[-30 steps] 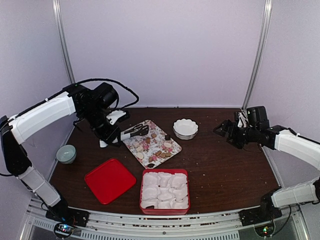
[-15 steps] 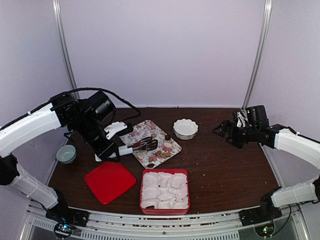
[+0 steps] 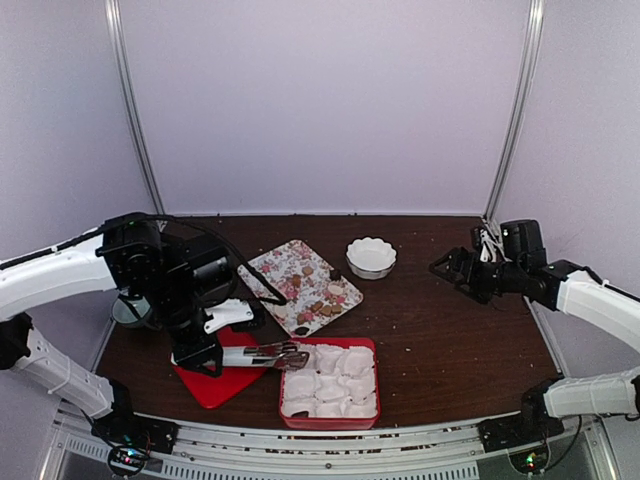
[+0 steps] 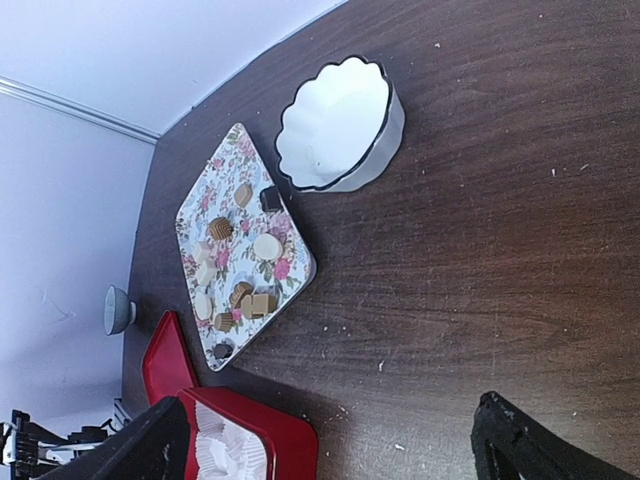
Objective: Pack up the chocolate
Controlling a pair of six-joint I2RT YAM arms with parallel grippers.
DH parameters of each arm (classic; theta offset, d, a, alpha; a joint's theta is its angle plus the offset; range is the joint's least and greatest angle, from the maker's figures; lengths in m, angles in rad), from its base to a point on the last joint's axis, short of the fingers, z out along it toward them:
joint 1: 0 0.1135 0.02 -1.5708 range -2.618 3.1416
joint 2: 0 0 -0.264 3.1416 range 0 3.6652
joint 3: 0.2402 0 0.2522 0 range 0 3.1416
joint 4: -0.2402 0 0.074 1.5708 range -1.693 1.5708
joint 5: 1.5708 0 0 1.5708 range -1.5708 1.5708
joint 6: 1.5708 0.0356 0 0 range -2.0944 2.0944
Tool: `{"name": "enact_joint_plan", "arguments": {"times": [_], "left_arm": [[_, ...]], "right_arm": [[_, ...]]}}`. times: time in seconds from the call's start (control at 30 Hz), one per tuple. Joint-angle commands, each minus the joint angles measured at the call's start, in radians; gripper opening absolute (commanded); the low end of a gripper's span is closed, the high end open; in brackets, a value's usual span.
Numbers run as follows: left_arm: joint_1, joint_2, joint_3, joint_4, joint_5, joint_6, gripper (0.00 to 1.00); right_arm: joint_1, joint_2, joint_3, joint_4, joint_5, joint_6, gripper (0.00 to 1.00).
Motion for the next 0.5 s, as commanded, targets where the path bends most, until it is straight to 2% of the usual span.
{"name": "enact_joint_plan", "arguments": {"times": [0.0,0.47], "left_arm": [[-0.015,-0.003,-0.008,-0.013,-0.036,-0.021,0.19],[-0.045,0.067,-0.007,0.037,-0.036,0.022,0.20]], "right_arm": [[-0.004,-0.050,-0.036,0.025,0.006,0.023,1.00],[-0.005,-0.137,-0.075,-0.017,0.040,0.043,1.00]]}}
